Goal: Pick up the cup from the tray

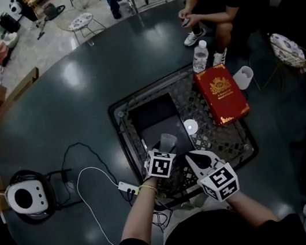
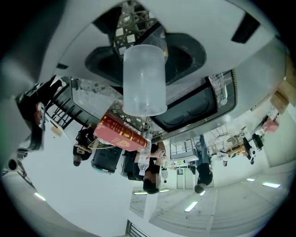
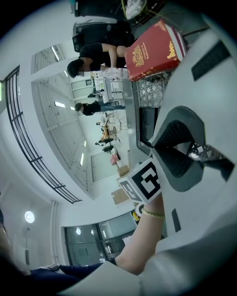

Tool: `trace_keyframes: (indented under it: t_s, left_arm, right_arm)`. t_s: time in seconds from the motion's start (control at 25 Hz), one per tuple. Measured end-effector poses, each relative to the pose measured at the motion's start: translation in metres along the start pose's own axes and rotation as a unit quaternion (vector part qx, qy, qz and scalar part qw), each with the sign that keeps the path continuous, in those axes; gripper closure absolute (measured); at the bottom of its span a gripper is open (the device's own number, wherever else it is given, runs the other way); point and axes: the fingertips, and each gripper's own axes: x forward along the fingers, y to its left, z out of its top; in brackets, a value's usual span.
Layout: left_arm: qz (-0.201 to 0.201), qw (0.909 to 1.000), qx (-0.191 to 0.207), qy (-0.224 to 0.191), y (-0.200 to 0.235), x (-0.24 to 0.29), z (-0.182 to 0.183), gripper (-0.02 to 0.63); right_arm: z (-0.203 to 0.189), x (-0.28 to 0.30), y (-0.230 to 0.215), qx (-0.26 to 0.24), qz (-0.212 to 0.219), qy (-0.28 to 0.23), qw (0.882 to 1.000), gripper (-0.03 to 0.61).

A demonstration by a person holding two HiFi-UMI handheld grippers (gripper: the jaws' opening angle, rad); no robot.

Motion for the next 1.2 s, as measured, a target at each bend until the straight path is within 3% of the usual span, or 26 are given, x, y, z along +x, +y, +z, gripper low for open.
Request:
trace_keyframes:
  t_s: [0.28, 0.68, 1.2]
  left_arm:
    - [0.000, 0.9976, -0.032, -0.062, -0.023, -0.050, 0.002, 0.336]
    - [0.016, 0.9818, -0.094, -0.164, -0.047, -0.119, 0.004, 0.336]
    - [0.019, 0.9655, -0.132, -0.224, -0.060, -0.161, 0.000, 0.336]
  right_arm:
    - [0.004, -0.012, 0.011, -0.014, 0.000, -0.011, 1.000, 0.566]
    - [0.005, -0.025, 0.024, -0.016, 0.008, -0.020, 1.000, 0.568]
    - [0.004, -0.033, 0.035, -0.032, 0.015, -0.019, 0.999, 0.568]
